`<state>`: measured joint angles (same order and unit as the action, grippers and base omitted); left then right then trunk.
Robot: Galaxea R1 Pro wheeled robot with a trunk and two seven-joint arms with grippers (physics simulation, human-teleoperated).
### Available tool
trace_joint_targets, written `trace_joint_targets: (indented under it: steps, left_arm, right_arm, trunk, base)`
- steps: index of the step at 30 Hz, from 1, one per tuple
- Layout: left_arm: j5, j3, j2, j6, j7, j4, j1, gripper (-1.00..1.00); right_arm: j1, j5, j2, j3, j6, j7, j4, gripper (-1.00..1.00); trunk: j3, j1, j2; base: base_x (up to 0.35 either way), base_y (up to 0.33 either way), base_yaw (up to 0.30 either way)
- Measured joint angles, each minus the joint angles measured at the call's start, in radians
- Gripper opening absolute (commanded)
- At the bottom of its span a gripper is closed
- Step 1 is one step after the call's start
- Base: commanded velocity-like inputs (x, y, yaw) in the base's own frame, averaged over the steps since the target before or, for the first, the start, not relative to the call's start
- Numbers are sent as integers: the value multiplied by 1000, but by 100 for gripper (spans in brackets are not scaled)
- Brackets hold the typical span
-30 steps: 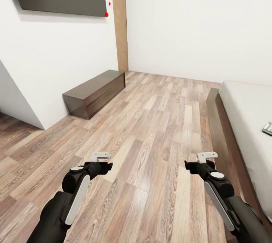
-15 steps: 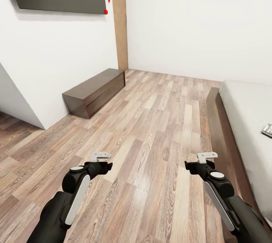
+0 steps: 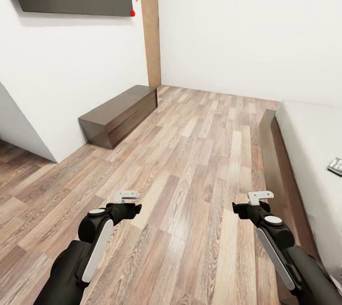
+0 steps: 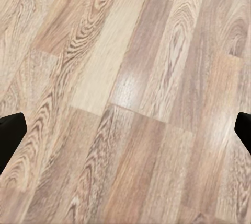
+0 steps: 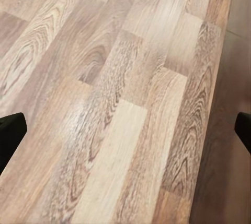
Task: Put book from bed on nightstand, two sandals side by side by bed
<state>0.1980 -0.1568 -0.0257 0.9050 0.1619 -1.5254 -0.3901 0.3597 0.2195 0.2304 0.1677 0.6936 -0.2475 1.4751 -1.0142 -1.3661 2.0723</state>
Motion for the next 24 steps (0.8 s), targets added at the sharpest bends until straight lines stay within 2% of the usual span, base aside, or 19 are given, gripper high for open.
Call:
trace_joint_targets:
  steps: [7, 18, 24]
  left_arm:
    - [0, 2, 0, 0, 1, 0, 0, 100]
    - [0, 1, 1, 0, 1, 0, 0, 100]
    - [-3, 0, -2, 1, 1, 1, 0, 100]
  right_arm:
    - [0, 0, 0, 0, 0, 0, 1, 100]
    - [0, 0, 0, 0, 0, 0, 1, 100]
    - [0, 0, 0, 0, 0, 0, 1, 100]
  trunk:
    - [22, 27, -49]
    - [60, 69, -126]
    - [80, 92, -168]
  base:
    - [0, 0, -4]
    - [0, 0, -219]
    - [-9, 0, -65]
